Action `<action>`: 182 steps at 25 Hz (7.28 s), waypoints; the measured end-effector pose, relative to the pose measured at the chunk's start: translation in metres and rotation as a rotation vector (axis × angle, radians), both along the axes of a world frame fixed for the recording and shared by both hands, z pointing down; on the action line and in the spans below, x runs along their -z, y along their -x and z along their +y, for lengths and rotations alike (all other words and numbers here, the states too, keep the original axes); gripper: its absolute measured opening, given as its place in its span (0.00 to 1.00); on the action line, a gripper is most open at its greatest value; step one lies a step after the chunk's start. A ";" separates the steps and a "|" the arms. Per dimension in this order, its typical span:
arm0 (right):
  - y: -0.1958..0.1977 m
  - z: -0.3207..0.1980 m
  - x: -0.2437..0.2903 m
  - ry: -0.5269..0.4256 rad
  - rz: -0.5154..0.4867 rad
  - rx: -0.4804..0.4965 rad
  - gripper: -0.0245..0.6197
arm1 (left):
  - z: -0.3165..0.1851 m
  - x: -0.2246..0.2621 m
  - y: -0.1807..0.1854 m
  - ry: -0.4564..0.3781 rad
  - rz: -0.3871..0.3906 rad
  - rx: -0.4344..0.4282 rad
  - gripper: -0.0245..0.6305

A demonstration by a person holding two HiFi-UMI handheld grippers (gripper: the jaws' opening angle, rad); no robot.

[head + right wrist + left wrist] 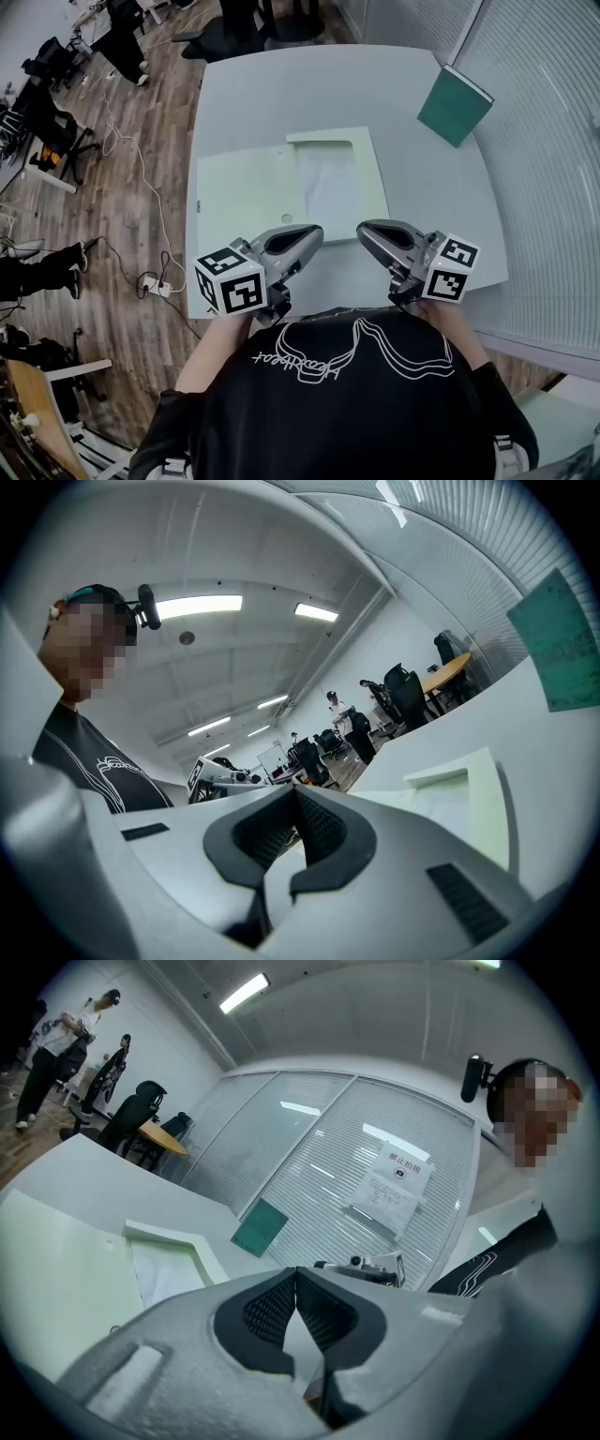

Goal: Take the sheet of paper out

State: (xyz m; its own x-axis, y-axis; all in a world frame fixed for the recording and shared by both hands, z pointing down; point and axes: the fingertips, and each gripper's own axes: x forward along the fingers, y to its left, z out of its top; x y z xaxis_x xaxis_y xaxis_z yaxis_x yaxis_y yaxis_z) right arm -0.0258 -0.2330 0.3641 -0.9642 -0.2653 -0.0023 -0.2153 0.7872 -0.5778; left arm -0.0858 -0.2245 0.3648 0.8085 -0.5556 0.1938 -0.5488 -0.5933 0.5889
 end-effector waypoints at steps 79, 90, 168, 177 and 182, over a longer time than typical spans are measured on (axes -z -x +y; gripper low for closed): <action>-0.024 -0.016 -0.068 0.337 -0.117 -0.117 0.05 | -0.066 -0.219 0.042 0.636 -0.299 0.134 0.13; -0.028 -0.020 -0.074 0.337 -0.095 -0.115 0.05 | -0.069 -0.225 0.046 0.627 -0.344 0.172 0.06; 0.043 0.083 -0.052 0.229 -0.071 0.042 0.05 | 0.054 -0.059 0.179 0.055 -0.525 0.557 0.06; 0.041 0.109 -0.019 0.105 -0.065 0.026 0.05 | 0.103 -0.012 0.157 -0.069 -0.443 0.481 0.06; 0.045 0.132 -0.004 0.018 -0.043 0.034 0.05 | 0.135 0.001 0.142 -0.117 -0.418 0.410 0.06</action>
